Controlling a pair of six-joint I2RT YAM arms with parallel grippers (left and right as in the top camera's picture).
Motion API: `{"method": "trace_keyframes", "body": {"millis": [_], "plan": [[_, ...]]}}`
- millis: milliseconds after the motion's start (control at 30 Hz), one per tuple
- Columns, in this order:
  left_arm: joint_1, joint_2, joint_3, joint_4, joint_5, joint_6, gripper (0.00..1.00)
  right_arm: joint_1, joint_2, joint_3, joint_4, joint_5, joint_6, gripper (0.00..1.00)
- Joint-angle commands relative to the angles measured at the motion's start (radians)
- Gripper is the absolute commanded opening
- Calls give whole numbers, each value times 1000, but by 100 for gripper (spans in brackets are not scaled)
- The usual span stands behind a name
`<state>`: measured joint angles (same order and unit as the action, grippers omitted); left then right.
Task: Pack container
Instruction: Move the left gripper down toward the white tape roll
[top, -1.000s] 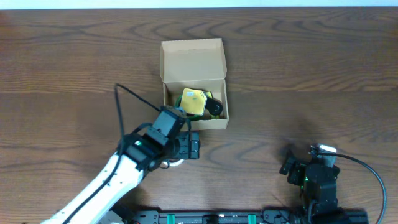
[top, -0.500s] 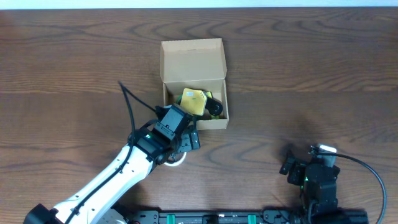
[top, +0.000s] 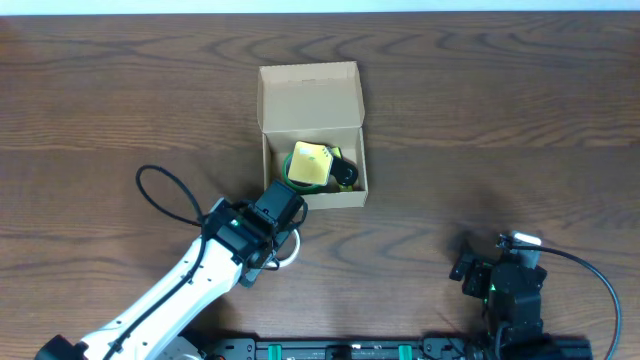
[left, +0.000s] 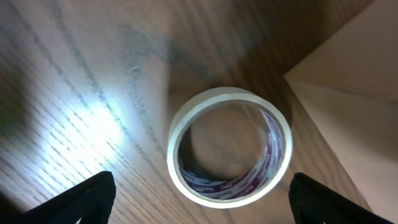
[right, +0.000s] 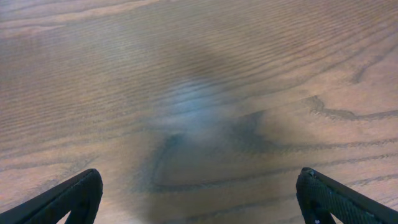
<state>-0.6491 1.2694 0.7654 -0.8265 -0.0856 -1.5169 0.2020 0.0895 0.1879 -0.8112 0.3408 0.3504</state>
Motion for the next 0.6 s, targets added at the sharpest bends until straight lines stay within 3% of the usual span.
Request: {"method": "trace_keyframes", "body": {"millis": [0,333,367,400,567], "plan": [[0,0,-37,13,3,-69,90,-7,-6,-8,-2,10,-15,99],[0,98,-84,68,84,-69,84,-7,-6,-8,-2,10,-15,99],[0,116,-84,69,92,-69,85,-7,-6,-8,-2,10,-15,99],[0,131,-84,69,104,-69,95,-7,-6,-8,-2,10,-15,99],[0,178,-84,73,113,-69,95,-7,-6,-8,-2,10,-15,99]]}}
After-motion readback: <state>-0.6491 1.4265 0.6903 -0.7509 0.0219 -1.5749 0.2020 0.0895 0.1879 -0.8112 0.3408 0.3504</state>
